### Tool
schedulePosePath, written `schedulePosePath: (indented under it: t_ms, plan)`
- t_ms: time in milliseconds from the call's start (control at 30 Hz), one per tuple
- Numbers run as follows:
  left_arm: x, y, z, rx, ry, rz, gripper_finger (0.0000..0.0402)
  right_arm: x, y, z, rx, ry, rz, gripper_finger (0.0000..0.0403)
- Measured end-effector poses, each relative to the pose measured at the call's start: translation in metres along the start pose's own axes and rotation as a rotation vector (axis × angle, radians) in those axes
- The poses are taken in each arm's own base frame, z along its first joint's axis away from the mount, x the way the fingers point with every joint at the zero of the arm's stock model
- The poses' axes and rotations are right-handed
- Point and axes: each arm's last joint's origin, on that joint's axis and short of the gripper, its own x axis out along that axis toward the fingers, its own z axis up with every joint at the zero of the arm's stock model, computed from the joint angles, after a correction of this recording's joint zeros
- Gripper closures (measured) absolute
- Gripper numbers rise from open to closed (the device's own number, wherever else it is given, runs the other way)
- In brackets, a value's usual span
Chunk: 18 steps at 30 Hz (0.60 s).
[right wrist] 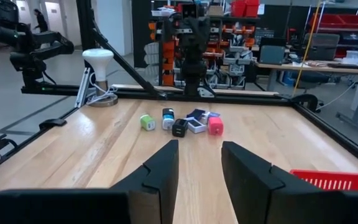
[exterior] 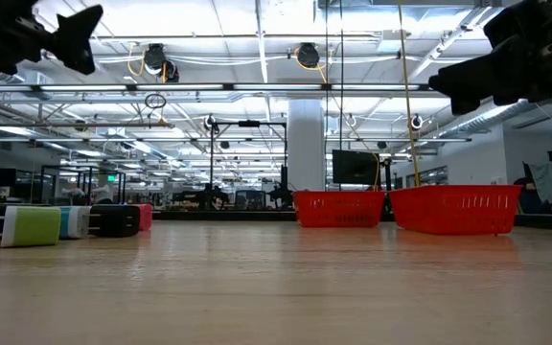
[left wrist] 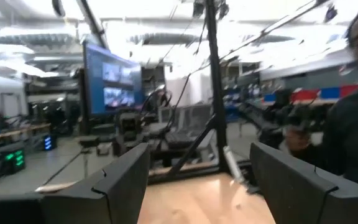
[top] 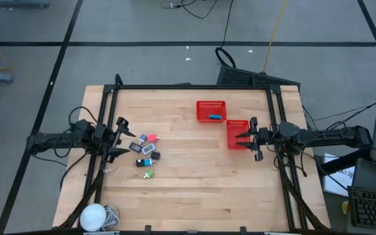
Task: Pick & Place Office items
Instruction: Put the purple charger adapter into the bottom red bin
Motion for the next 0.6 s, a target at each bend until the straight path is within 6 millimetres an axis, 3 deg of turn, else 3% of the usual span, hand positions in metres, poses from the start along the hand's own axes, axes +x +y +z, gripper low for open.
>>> schedulePosePath:
  t_ms: [200,433,600]
  plan:
    - [0.01,0.001,-0.014,-0.04,0.121,0.1,0.0128,0.0,0.0,0.001,-0.011,-0.005,0.0,0.0297]
    - [0.023,0.006,-0.032,-0.348,0.214,0.312,0.0128,0.0,0.0,0.0,-0.011,-0.005,-0.001,0.0297]
    - [0.029,0.007,-0.046,-0.466,0.317,0.367,0.0128,0.0,0.0,0.0,-0.011,-0.005,-0.001,0.0297]
